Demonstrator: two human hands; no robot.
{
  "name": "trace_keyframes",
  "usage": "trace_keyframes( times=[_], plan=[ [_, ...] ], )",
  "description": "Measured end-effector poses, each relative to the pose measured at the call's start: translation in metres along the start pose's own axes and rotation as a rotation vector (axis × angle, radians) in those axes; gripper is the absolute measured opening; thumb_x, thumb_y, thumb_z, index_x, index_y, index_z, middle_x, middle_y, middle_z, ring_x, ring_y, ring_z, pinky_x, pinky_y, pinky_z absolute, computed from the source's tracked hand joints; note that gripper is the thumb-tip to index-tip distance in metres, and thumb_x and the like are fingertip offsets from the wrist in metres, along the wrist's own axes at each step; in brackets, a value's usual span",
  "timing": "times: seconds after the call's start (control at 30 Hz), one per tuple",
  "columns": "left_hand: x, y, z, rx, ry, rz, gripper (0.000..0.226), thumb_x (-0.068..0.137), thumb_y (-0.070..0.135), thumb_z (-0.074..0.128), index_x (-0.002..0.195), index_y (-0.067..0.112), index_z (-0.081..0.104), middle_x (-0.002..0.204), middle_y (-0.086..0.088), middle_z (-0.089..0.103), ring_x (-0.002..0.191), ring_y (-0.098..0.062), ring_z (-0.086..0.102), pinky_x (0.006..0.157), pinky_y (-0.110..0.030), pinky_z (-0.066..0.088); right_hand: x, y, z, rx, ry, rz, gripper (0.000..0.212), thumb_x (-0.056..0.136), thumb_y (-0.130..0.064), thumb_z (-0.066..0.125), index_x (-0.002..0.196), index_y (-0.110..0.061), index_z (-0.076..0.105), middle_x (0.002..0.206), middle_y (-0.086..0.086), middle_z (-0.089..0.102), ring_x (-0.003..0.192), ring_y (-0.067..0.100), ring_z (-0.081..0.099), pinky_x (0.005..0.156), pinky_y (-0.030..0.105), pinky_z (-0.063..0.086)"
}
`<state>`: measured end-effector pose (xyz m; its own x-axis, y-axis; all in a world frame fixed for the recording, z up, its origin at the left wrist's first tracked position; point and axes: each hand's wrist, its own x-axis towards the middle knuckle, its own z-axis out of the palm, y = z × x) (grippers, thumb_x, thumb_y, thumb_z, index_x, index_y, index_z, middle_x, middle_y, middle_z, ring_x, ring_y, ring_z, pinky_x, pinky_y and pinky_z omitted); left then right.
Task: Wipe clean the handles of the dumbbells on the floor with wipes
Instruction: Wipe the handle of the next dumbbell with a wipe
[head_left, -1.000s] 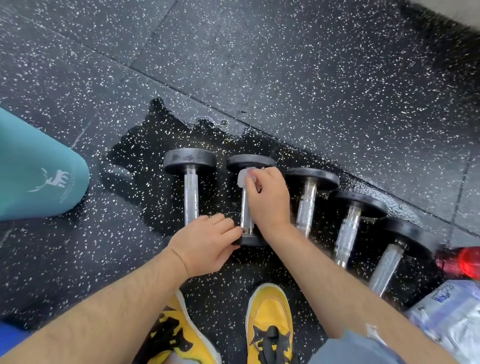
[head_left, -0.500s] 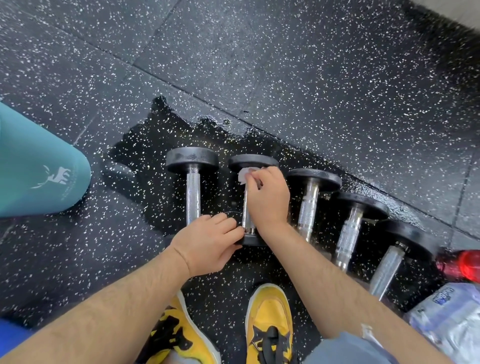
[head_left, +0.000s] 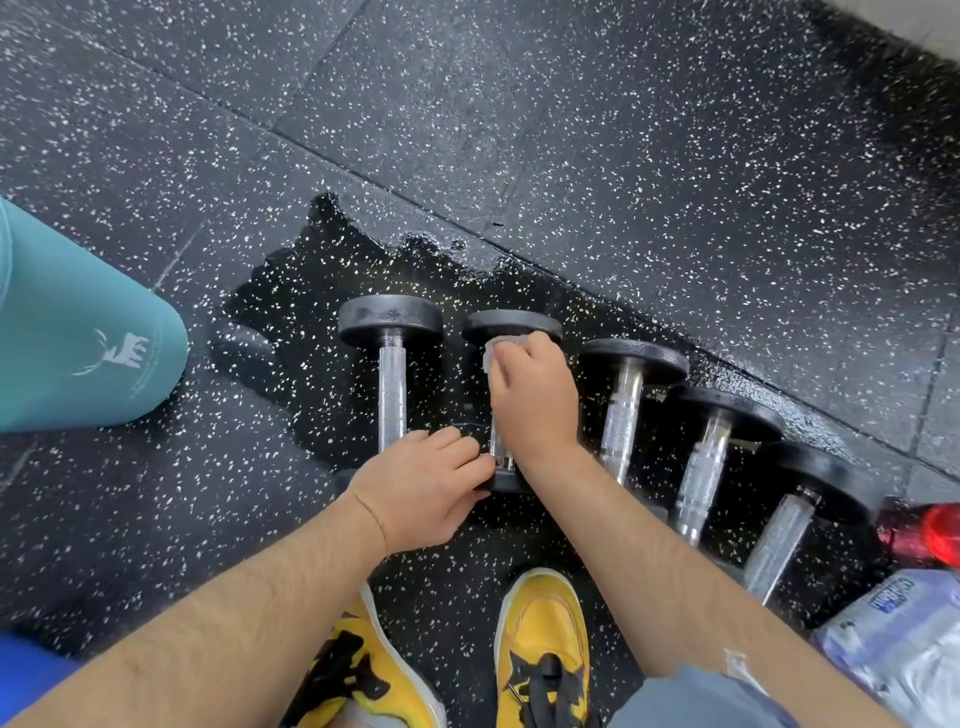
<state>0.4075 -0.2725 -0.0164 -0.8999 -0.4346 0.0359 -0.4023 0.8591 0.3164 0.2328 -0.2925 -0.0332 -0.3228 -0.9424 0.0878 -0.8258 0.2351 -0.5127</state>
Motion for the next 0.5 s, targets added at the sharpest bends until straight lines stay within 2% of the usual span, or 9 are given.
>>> trace_keyframes(
  times=[0.03,0.1,0.2,0.3,0.4,0.5],
  plan=[
    [0.0,0.0,0.0,-0.005,-0.004,-0.002,0.023,0.091,0.033,0.051,0.102,0.017,0.063,0.086,0.003,0.056,0.075,-0.019,0.051,0.057,-0.032,0.044,0.003,0.0,0.002,-0.09,-0.005,-0.082,0.005,0.089,-0.008,0.068,0.087,-0.008,0.072,0.081,0.004,0.056,0.074,0.024,0.051,0.061,0.031,0.039],
    [-0.001,0.0,0.0,-0.014,-0.008,-0.002,0.023,0.091,0.034,0.051,0.102,0.017,0.063,0.087,0.003,0.057,0.076,-0.02,0.052,0.056,-0.033,0.045,0.005,-0.005,0.006,-0.211,-0.015,-0.152,0.015,0.075,0.004,0.074,0.088,-0.005,0.073,0.078,0.007,0.057,0.069,0.027,0.053,0.057,0.034,0.04],
    [-0.002,-0.001,0.0,-0.028,-0.003,0.0,0.024,0.092,0.035,0.051,0.104,0.017,0.063,0.088,0.002,0.058,0.076,-0.02,0.054,0.057,-0.034,0.046,-0.002,-0.013,0.004,-0.305,-0.083,-0.175,0.02,0.067,0.005,0.075,0.083,-0.007,0.072,0.077,0.007,0.06,0.067,0.028,0.055,0.055,0.034,0.043],
    [0.0,0.0,0.001,-0.036,0.002,0.002,0.024,0.091,0.034,0.052,0.104,0.018,0.063,0.088,0.002,0.058,0.076,-0.02,0.054,0.056,-0.034,0.047,-0.008,-0.01,-0.001,-0.323,-0.133,-0.201,0.018,0.067,0.002,0.077,0.08,-0.01,0.071,0.074,0.005,0.059,0.065,0.025,0.055,0.054,0.032,0.042],
    [0.002,0.0,0.001,-0.027,0.003,-0.003,0.026,0.09,0.034,0.051,0.106,0.016,0.062,0.088,0.002,0.058,0.078,-0.02,0.053,0.056,-0.034,0.047,0.002,-0.006,-0.007,-0.325,-0.111,-0.202,0.013,0.072,-0.006,0.08,0.08,-0.01,0.07,0.071,0.006,0.058,0.06,0.026,0.053,0.053,0.03,0.031],
    [0.001,0.002,0.001,-0.038,-0.004,-0.001,0.026,0.091,0.034,0.051,0.106,0.017,0.063,0.089,0.002,0.058,0.078,-0.019,0.052,0.056,-0.034,0.047,0.002,-0.011,-0.008,-0.36,-0.133,-0.172,0.016,0.071,-0.004,0.082,0.08,-0.009,0.07,0.068,0.005,0.058,0.055,0.025,0.053,0.052,0.027,0.026]
  ],
)
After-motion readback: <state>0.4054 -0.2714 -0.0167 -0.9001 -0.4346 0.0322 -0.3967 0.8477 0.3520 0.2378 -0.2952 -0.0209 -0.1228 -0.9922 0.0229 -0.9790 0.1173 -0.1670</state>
